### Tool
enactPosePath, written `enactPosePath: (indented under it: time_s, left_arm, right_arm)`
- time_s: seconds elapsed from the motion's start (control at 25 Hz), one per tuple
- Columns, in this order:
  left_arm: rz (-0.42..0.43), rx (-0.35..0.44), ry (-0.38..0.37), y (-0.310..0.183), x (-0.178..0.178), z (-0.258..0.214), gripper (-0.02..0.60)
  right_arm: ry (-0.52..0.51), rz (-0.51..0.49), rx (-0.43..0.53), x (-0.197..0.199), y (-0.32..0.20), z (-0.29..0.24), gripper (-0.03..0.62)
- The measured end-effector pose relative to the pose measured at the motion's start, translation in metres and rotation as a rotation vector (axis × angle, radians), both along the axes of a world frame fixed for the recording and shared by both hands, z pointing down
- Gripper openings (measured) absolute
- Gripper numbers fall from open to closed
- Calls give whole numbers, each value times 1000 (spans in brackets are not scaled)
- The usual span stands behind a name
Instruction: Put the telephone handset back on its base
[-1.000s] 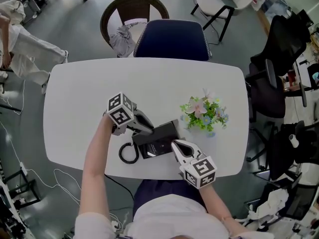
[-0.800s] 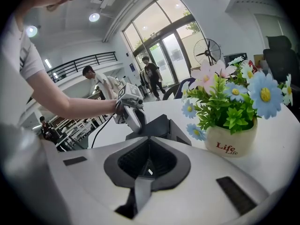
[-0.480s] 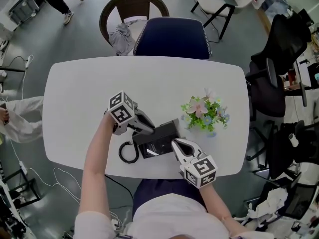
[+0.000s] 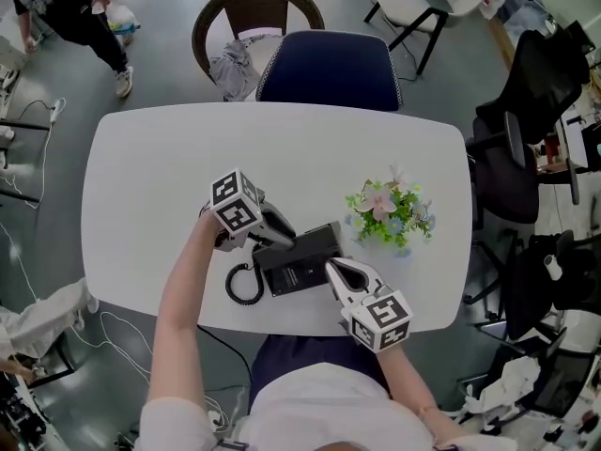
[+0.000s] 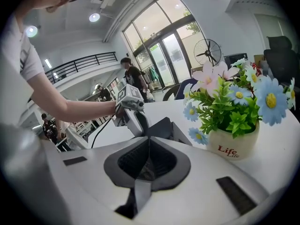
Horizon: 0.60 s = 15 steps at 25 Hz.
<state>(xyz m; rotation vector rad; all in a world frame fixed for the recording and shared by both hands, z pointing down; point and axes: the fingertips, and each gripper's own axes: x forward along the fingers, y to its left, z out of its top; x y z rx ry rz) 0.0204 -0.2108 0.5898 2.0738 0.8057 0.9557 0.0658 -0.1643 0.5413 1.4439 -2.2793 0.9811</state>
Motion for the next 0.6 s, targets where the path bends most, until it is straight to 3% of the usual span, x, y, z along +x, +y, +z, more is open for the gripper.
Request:
enactPosePath:
  time_s: [0.24,0.4,0.6]
  left_arm:
    - [-73,86,-9,-6,-2,3,152]
    - [-131,111,12,-6,-7,-2,87]
    - [-134,122,8,-7,-8,-2,83]
  right_arm:
    - [3,-4,4,0,2,0,34]
    - [7,-4,7,1,5,0,34]
    - [4,-8,7,0,4,1,34]
